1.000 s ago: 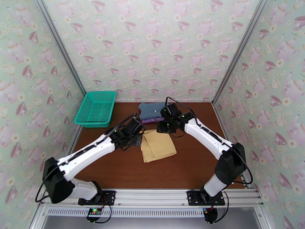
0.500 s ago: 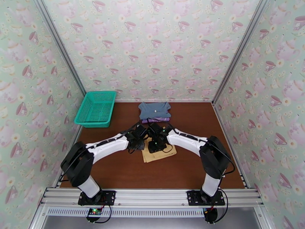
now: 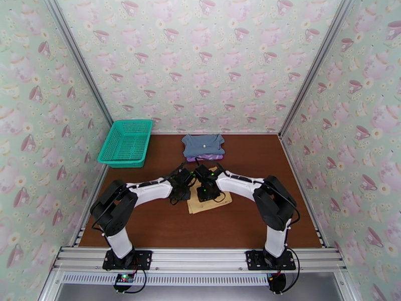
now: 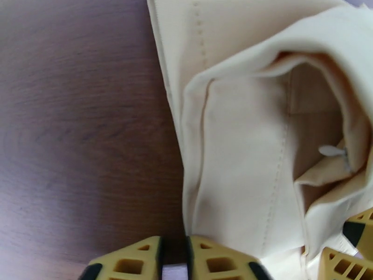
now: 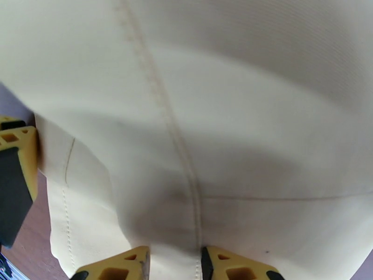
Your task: Fold and stack the mixed laundry pile
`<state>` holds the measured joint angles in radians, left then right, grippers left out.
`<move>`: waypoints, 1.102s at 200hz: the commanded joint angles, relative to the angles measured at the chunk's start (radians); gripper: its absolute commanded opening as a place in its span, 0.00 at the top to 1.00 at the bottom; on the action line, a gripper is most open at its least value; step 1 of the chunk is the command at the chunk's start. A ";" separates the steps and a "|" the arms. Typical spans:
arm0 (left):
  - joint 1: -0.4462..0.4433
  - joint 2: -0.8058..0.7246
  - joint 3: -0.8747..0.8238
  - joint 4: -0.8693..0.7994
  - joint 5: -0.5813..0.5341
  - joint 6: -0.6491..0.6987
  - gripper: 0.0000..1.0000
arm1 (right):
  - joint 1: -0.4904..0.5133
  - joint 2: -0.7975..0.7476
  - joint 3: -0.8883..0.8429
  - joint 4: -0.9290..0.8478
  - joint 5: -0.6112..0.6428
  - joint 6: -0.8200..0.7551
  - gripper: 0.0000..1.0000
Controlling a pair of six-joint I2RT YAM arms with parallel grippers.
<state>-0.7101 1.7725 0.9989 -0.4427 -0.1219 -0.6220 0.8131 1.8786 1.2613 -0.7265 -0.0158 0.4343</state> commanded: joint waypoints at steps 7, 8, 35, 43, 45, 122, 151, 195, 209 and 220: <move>-0.008 0.030 -0.070 0.199 0.080 -0.039 1.00 | 0.113 -0.002 -0.026 -0.024 0.020 0.049 0.62; -0.009 0.030 -0.072 0.203 0.080 -0.040 1.00 | 0.112 -0.003 -0.026 -0.023 0.020 0.049 0.62; -0.011 -0.035 -0.112 0.258 0.095 -0.055 1.00 | 0.115 -0.038 -0.024 -0.033 0.013 0.067 0.61; -0.014 -0.060 -0.117 0.255 0.096 -0.057 1.00 | 0.118 -0.052 -0.026 -0.037 0.011 0.072 0.61; -0.015 -0.066 -0.116 0.254 0.096 -0.056 1.00 | 0.120 -0.056 -0.026 -0.038 0.011 0.073 0.61; -0.089 -0.214 -0.183 0.294 0.122 -0.144 1.00 | 0.145 -0.072 -0.079 -0.044 0.061 0.116 0.59; -0.128 -0.193 -0.204 0.337 0.119 -0.182 1.00 | 0.145 -0.062 -0.090 -0.071 0.144 0.122 0.60; -0.178 -0.150 -0.218 0.396 0.114 -0.226 1.00 | 0.144 -0.054 -0.114 -0.106 0.223 0.116 0.61; -0.180 -0.139 -0.219 0.402 0.112 -0.229 1.00 | 0.143 -0.044 -0.121 -0.108 0.242 0.110 0.62; -0.179 -0.132 -0.223 0.407 0.107 -0.232 1.00 | 0.144 -0.029 -0.123 -0.105 0.251 0.106 0.63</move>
<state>-0.8738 1.6238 0.7570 -0.1631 -0.0147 -0.8284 0.9161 1.7920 1.1683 -0.7841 0.1673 0.5388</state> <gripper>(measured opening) 0.040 0.379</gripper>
